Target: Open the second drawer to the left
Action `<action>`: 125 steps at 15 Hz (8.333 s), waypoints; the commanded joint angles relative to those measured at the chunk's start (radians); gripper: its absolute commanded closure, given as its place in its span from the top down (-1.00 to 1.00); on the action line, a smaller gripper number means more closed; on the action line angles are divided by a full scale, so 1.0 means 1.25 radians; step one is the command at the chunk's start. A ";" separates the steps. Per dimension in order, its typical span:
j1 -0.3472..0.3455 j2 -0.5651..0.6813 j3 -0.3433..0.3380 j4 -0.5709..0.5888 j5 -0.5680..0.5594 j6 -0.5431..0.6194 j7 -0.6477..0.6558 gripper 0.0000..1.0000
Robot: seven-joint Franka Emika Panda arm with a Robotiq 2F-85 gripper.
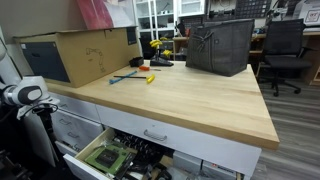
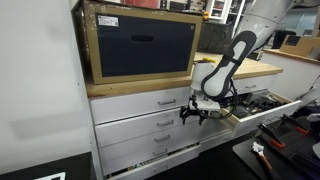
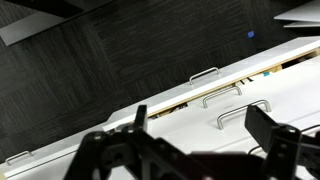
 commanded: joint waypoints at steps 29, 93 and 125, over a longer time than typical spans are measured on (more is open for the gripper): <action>0.360 0.062 -0.188 0.070 0.040 0.070 0.189 1.00; 0.381 0.387 -0.173 0.294 0.274 0.486 0.356 1.00; 0.771 0.263 -0.529 0.182 0.253 0.141 0.131 1.00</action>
